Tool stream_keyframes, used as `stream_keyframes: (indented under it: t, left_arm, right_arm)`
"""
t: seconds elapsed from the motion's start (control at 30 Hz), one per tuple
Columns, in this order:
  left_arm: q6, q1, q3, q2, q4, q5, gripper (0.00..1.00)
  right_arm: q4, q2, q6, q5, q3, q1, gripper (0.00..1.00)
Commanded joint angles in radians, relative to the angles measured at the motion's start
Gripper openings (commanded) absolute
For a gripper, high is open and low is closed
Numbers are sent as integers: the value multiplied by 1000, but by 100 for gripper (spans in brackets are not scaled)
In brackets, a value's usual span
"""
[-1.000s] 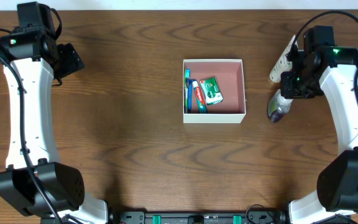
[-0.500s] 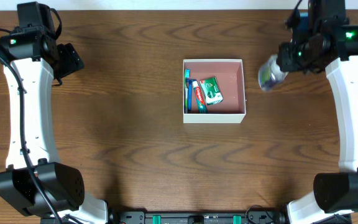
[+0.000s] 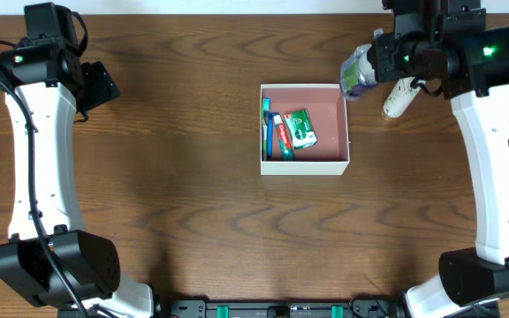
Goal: Pack container
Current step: 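Lift the foam soap bottle and carry it left into the box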
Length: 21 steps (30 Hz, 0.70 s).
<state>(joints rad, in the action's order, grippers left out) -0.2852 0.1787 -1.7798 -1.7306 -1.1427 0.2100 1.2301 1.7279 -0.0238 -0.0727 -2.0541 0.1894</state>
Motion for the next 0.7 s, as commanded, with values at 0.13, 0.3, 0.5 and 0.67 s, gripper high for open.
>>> stream_keyframes:
  t: [0.13,0.3,0.5,0.67]
  left_arm:
    - [-5,2,3,-2,-1,8,98]
    - [-5,2,3,-2,-1,8,98]
    - [-5,2,3,-2,-1,8,98]
    - [-5,2,3,-2,-1,8,98]
  right_arm:
    - [-14,34,-77,-3,-25,33,12]
    - [-13,90,-111,-3,-25,54,11]
    - [-11,169,-111,-3,-25,78,12]
    - [-8,224,-111,2,-25,92,13]
